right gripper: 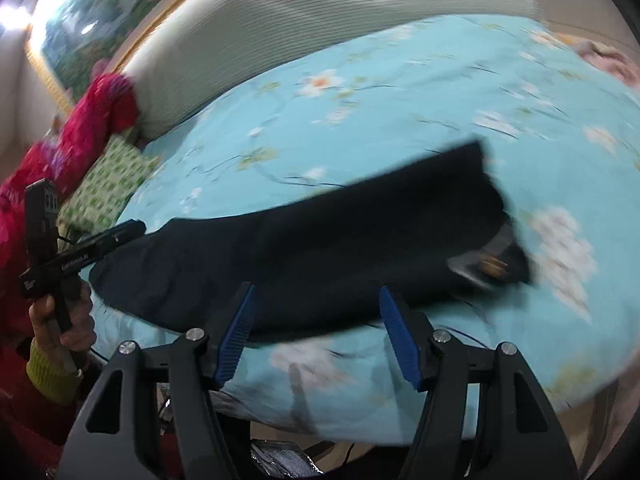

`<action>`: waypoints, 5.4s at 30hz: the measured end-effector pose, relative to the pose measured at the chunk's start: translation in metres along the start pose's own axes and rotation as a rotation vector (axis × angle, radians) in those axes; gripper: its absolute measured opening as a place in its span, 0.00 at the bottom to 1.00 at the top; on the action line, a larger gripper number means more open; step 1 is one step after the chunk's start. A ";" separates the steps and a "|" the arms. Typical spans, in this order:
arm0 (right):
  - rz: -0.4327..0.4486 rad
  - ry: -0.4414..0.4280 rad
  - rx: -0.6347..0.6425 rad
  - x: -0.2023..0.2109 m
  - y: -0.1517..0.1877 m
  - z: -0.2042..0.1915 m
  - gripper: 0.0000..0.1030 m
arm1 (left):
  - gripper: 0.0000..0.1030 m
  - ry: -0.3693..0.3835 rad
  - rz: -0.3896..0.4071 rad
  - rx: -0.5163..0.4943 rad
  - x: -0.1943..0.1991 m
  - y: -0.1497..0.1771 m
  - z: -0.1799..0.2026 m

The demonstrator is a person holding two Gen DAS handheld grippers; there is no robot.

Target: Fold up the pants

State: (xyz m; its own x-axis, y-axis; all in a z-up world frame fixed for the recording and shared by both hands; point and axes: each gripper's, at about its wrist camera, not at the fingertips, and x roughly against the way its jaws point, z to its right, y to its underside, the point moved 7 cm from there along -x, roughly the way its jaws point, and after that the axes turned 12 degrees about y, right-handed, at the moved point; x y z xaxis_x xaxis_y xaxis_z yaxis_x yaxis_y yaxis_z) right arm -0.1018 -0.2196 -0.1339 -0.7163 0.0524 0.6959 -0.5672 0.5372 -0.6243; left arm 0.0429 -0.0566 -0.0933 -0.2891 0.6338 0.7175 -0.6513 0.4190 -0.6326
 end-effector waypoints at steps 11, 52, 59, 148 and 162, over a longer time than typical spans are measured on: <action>-0.002 -0.006 -0.279 -0.018 0.008 0.064 0.63 | 0.67 0.295 -0.280 -0.212 -0.111 -0.038 0.107; 0.083 -0.497 -0.019 0.008 -0.033 -0.059 0.11 | 0.11 0.547 -0.200 -0.167 -0.064 -0.058 0.104; -0.009 -0.505 0.077 -0.026 -0.014 -0.099 0.11 | 0.11 0.460 -0.166 -0.070 -0.057 -0.023 0.052; -0.472 -0.647 0.923 -0.173 0.018 -0.506 0.21 | 0.17 -0.172 0.419 0.894 0.179 0.154 -0.277; -0.185 -0.762 0.711 -0.048 -0.079 -0.393 0.21 | 0.17 -0.059 0.479 0.461 0.206 0.026 -0.128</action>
State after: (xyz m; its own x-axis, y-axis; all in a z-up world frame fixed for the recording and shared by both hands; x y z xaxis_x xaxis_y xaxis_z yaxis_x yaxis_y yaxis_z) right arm 0.1377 0.0661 0.0214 -0.5203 -0.6541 0.5491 -0.6250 -0.1465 -0.7668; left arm 0.0562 0.1676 0.0008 -0.6506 0.6383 0.4114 -0.6708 -0.2290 -0.7054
